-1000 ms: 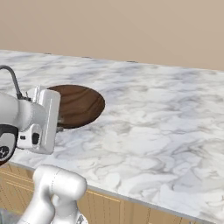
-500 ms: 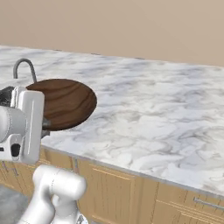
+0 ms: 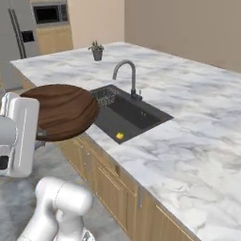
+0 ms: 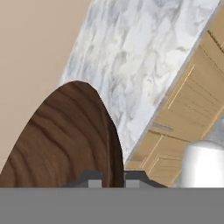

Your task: Clear the mugs and bowl far away from the sink.

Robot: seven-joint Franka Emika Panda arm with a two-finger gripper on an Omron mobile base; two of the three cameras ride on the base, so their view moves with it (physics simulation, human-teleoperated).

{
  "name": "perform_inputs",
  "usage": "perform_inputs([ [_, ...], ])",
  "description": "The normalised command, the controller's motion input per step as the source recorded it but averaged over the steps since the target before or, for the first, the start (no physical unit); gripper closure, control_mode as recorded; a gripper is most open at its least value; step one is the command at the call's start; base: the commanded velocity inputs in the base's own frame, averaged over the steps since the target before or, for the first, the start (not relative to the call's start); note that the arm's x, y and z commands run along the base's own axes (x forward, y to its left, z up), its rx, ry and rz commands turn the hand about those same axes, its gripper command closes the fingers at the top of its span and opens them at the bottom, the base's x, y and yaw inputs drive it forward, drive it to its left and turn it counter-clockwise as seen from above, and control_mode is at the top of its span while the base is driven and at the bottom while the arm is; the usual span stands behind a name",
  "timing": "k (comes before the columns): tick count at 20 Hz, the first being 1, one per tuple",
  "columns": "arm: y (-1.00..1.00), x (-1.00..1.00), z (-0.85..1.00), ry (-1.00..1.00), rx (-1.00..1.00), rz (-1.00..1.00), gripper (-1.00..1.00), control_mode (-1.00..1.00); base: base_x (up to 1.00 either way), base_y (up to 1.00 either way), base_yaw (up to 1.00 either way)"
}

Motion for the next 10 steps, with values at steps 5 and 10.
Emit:
perform_inputs([
  [5, 0.00, 0.00, 0.00, 0.00, 0.00, 0.00, 1.00, 1.00, 0.00, 0.31, 1.00],
  [10, 0.00, 0.00, 0.00, 0.00, 0.00, 0.00, 1.00, 1.00, 0.00, 0.10, 1.00],
])
